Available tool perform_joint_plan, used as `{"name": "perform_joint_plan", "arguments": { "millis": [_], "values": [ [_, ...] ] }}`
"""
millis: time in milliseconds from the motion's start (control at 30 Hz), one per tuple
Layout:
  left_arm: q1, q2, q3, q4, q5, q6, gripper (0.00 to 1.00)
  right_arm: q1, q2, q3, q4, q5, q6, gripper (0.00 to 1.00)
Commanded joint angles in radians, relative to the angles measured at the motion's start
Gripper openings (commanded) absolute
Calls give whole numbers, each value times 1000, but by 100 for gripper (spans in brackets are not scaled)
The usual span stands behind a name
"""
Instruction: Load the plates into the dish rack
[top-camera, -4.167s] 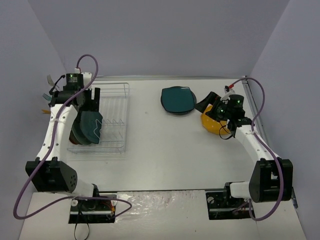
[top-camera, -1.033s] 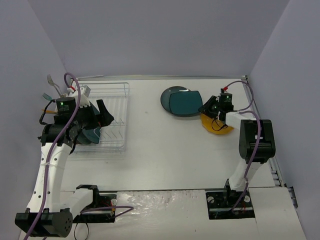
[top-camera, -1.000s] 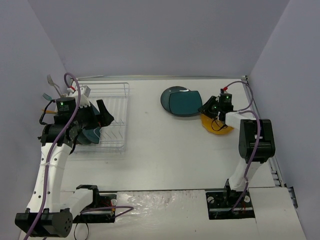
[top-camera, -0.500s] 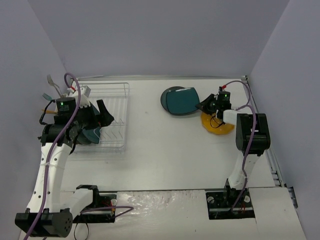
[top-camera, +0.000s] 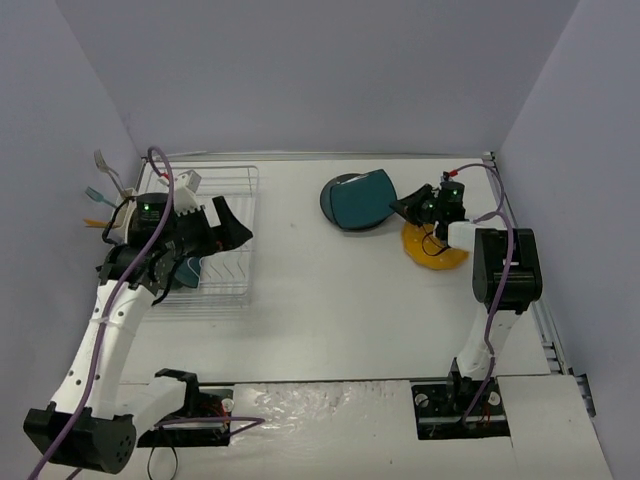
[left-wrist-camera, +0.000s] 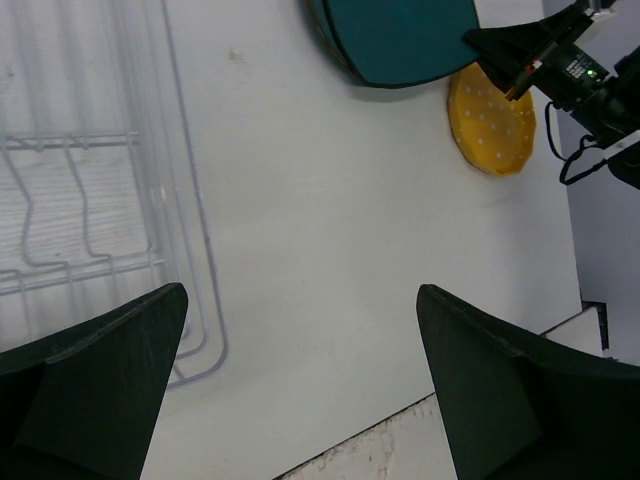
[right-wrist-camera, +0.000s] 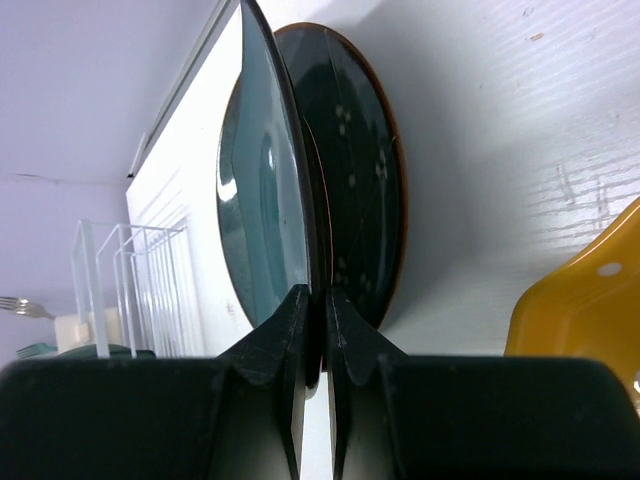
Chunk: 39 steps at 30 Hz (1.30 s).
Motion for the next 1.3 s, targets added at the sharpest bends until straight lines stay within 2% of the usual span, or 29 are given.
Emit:
{"name": "perform_joint_plan", "arguments": {
  "millis": [0,167,400,600,1000,1267],
  "values": [
    [-123,64,26,218,-11,-140,97,5,-114,6,212,-140,113,0],
    [-206,158,29,354,-44,-232,97,3,-119,5,233,-160,152,0],
    [-251,298,69,467,-61,-298,97,-34,-135,-42,316,-187,230,0],
    [-270,456,111,567,-51,-401,97,-40,-154,-111,489,-220,359,0],
    [-280,715,323,676,-24,-503,97,-23,-193,-208,745,-257,572,0],
    [-282,861,479,723,29,-586,94,-6,-229,-225,767,-282,581,0]
  ]
}}
